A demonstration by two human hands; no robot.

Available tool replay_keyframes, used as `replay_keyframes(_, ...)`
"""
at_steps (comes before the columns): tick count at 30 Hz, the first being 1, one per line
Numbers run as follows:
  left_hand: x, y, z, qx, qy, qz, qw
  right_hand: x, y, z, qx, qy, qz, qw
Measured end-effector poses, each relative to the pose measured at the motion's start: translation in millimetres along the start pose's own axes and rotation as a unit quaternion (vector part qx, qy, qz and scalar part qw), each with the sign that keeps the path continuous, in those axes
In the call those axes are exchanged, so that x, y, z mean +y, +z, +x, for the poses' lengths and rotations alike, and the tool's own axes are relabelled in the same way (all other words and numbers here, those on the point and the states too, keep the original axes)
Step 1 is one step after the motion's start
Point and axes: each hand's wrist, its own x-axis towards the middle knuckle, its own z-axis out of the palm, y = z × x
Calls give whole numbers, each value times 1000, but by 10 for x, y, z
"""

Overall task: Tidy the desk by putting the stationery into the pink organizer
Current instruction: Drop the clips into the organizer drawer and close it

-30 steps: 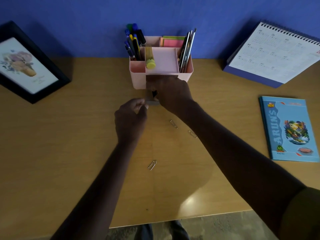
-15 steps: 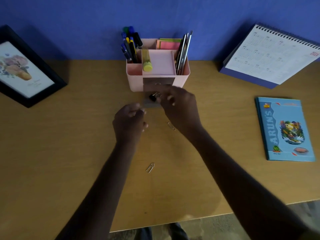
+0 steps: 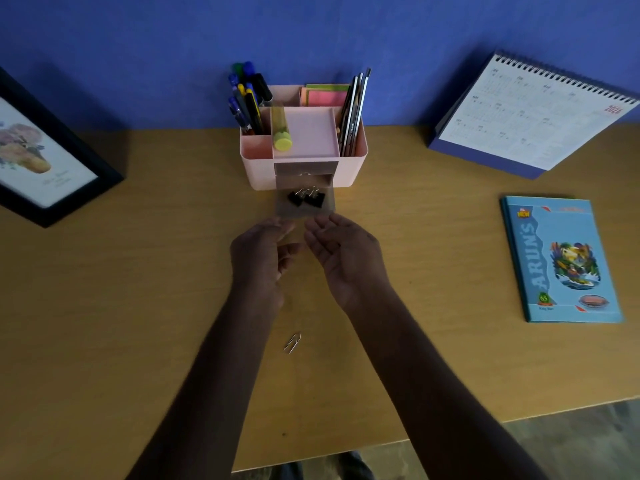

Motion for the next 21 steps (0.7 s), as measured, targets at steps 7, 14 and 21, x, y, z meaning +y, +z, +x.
replay_keyframes(7, 84, 68, 73, -6, 18, 29, 999, -82, 130, 111, -1, -9, -16, 1000)
replay_keyframes(14, 198, 185, 155, -7, 15, 29, 999, -140, 265, 233, -24, -17, -33, 999)
replay_keyframes(21, 274, 275, 256, -15, 9, 26, 1000, -172, 341, 336, -30, -31, -38, 998)
